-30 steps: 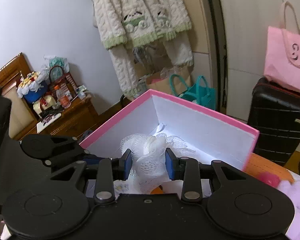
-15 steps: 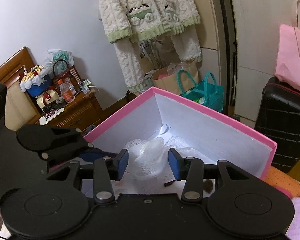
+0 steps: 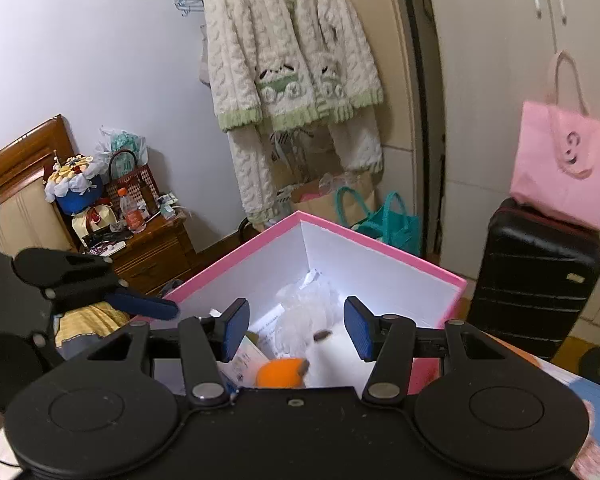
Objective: Organize soft objects
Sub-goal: 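Withdraw both grippers from the box toward the lavender plush, then close both grippers on the lavender plush bunny from either side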
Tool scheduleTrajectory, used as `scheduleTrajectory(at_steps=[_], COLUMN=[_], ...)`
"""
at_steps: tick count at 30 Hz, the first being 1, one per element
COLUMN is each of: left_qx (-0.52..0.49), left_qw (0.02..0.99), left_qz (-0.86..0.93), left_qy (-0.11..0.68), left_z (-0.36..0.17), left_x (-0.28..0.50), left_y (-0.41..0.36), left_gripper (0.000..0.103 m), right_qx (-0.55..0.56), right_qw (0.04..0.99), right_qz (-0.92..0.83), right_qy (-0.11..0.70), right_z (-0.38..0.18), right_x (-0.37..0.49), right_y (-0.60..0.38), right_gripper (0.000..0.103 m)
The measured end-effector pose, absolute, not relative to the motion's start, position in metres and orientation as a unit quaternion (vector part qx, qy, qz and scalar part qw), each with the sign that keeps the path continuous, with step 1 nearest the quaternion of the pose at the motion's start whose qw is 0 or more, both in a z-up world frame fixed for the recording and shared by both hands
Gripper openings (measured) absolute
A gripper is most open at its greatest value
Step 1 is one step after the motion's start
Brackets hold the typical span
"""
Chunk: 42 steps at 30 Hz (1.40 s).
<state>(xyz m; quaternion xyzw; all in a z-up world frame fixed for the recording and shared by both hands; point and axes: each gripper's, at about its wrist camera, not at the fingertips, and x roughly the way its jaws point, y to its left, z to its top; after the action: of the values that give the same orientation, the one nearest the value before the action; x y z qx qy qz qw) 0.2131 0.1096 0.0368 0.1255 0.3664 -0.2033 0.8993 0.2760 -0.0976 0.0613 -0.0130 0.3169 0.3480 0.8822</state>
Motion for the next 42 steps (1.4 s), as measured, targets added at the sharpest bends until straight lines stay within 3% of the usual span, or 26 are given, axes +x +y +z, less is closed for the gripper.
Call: scheduleTrajectory(at_steps=[12,24,42], left_qx=[0.147,0.164,0.083], left_qw=[0.908,0.889,0.884], left_qz=[-0.217,-0.277,-0.298], left_qy=[0.326,0.325,0.351], left_z=[0.079,0.08,0.046], left_x=[0.146,0.102,0.148], left_y=[0.095,0.037,-0.045], left_gripper=[0.084,0.084,0.084], right_qx=[-0.067,-0.098,-0.098], right_qw=[0.903,0.919,0.917], right_qz=[0.316,0.257,0.266], right_qy=[0.285,0.282,0.281], right_z=[0.095,0.088,0.04], right_x=[0.182,0.113,0.134], right_y=[-0.156,-0.223,-0.276], right_gripper=[0.059,0.059,0.063])
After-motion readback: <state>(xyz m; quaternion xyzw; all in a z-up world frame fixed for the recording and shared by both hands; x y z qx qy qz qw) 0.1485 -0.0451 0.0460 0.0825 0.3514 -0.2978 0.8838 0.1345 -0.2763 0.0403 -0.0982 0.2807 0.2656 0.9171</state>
